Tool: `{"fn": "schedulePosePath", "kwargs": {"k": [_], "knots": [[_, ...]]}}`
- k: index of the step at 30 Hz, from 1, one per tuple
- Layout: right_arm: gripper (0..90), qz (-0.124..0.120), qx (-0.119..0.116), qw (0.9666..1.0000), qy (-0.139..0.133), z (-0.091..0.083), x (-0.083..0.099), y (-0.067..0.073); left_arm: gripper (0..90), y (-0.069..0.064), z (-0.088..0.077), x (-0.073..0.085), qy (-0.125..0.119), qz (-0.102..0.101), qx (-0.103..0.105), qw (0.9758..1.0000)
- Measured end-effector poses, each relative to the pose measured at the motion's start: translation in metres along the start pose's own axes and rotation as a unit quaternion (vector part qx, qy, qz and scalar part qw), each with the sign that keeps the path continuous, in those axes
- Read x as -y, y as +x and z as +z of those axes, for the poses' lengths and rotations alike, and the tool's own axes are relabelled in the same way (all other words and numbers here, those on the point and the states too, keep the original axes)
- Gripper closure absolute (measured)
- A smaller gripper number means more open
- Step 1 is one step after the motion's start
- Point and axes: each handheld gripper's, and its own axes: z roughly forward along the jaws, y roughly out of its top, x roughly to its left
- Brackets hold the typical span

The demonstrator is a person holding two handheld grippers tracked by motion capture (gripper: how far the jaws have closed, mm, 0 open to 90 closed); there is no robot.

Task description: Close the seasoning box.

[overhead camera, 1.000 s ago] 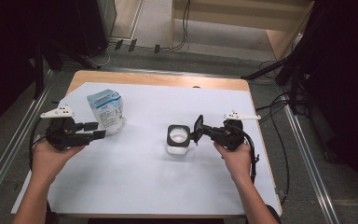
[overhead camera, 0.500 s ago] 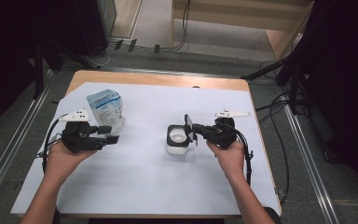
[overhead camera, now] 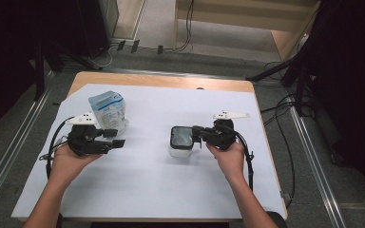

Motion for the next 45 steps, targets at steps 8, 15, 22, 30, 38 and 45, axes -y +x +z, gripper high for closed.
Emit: {"fn": "schedulePosePath", "kwargs": {"k": [8,15,22,30,38,45], "knots": [[70.6,0.003,0.044,0.9989,-0.018,-0.016,0.003,-0.019,42.3,-0.005,0.009,0.0,0.011,0.004,0.008,0.9999],[66.6,-0.007,0.078,0.9967,-0.023,-0.03,0.011,-0.031,41.7,-0.008,0.018,-0.001,0.015,0.009,0.014,0.9998],[63.0,-0.002,0.097,0.9952,-0.017,-0.04,0.026,-0.041,40.9,-0.01,0.028,0.0,0.026,0.012,0.02,0.9994],[61.1,0.003,0.117,0.993,-0.021,-0.055,0.043,-0.049,40.3,-0.008,0.035,0.0,0.029,0.015,0.024,0.9992],[59.5,0.012,0.131,0.991,-0.023,-0.068,0.058,-0.054,39.4,-0.005,0.047,0.002,0.045,0.02,0.025,0.9985],[58.6,0.015,0.132,0.9909,-0.021,-0.07,0.063,-0.057,39.2,-0.002,0.051,0.002,0.039,0.014,0.031,0.9987]]}}
